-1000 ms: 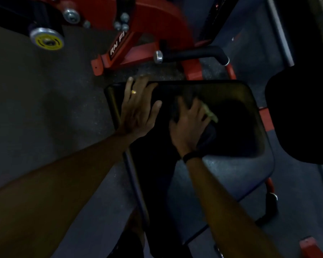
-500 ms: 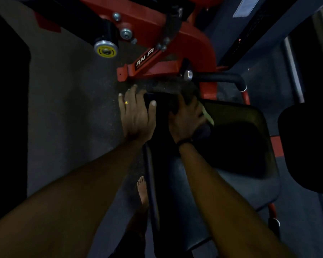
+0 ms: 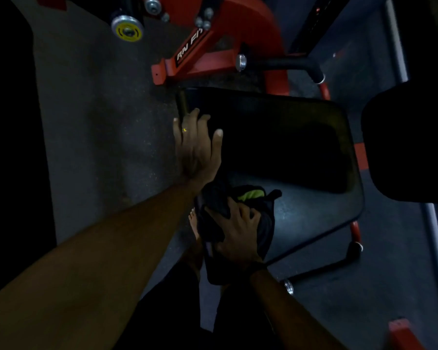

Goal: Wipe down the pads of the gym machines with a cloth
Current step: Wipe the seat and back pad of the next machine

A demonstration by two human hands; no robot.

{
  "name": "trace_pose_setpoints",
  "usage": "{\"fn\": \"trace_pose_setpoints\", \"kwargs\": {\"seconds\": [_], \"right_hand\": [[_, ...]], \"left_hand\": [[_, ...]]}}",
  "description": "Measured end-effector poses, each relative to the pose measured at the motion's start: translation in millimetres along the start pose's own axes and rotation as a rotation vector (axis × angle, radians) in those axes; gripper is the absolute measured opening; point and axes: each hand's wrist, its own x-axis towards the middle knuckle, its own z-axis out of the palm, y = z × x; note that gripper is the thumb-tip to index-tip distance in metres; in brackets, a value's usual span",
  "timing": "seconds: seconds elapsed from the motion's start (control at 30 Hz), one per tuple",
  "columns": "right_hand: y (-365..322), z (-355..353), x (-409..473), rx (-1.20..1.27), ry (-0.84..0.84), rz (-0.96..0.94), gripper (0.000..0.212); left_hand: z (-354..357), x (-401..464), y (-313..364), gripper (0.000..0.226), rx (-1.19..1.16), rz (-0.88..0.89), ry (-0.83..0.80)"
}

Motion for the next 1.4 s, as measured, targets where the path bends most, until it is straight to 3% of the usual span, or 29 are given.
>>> {"fn": "trace_pose_setpoints", "kwargs": {"seconds": [0.17, 0.3, 0.4, 0.47, 0.67, 0.9, 1.1, 1.27, 1.33, 1.4], "right_hand": [[53, -7, -34, -0.017, -0.228, 0.015, 0.058], [95, -31, -13, -0.057, -0.126, 0.357, 0.067], [114, -60, 8, -0.047, -0.014, 0.674, 0.052], [121, -85, 13, 0.002, 0.077, 0.817, 0.053], [109, -170, 22, 0.011, 0.281, 0.685, 0.06], [105, -279, 35, -0.038, 0.568, 0.553, 0.061], [114, -393, 25, -0.031, 0.915, 0.506, 0.068], [138, -468, -6, 0.034, 1.19, 0.531, 0.069], [148, -500, -20, 0.036, 1.336, 0.543, 0.07], [154, -526, -30, -0.004, 1.472, 0.524, 0.069]], "left_hand": [[-2, -34, 23, 0.044, 0.054, 0.17, -0.171], [-12, -41, 38, 0.039, 0.113, 0.264, -0.252], [-26, -42, 52, 0.036, 0.175, 0.341, -0.302], [-37, -41, 65, 0.038, 0.222, 0.42, -0.351], [-65, -16, 128, 0.042, 0.229, 0.547, -0.389], [-95, 31, 229, 0.048, 0.198, 0.803, -0.26], [-117, 72, 333, 0.054, 0.262, 1.089, -0.104], [-108, 88, 407, 0.039, 0.242, 1.324, -0.103], [-107, 87, 436, 0.03, 0.188, 1.348, -0.129], [-110, 87, 460, 0.037, 0.079, 1.243, -0.193]]}}
